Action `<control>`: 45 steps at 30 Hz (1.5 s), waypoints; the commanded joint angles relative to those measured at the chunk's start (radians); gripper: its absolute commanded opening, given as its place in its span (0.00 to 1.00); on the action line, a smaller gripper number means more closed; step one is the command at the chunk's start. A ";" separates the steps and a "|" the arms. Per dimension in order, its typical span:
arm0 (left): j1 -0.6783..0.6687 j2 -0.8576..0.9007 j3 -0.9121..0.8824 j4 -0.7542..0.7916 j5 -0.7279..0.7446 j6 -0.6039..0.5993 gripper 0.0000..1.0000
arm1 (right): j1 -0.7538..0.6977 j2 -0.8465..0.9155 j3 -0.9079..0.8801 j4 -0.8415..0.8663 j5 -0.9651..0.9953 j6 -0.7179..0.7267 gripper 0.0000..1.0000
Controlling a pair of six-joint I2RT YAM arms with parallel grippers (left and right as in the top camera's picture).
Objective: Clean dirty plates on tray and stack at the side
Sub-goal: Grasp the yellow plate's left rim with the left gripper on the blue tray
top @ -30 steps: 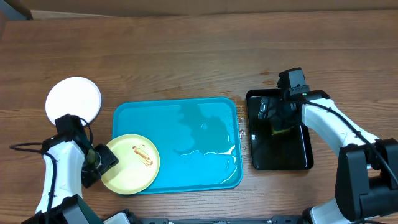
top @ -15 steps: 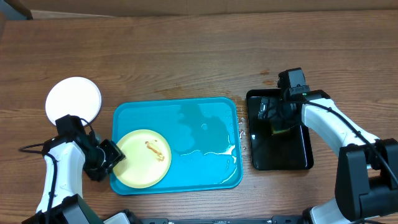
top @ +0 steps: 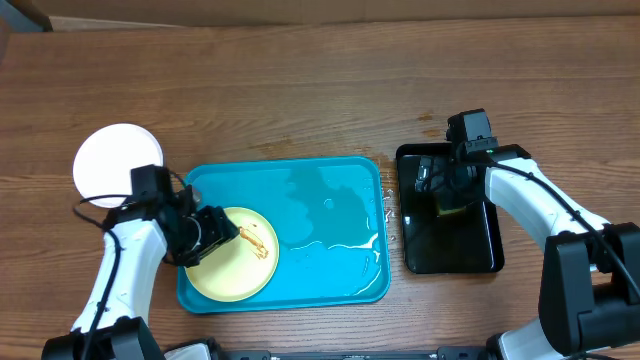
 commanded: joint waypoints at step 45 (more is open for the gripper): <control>-0.071 -0.004 -0.086 0.117 -0.105 -0.163 0.59 | -0.003 0.001 -0.006 0.003 0.009 0.000 1.00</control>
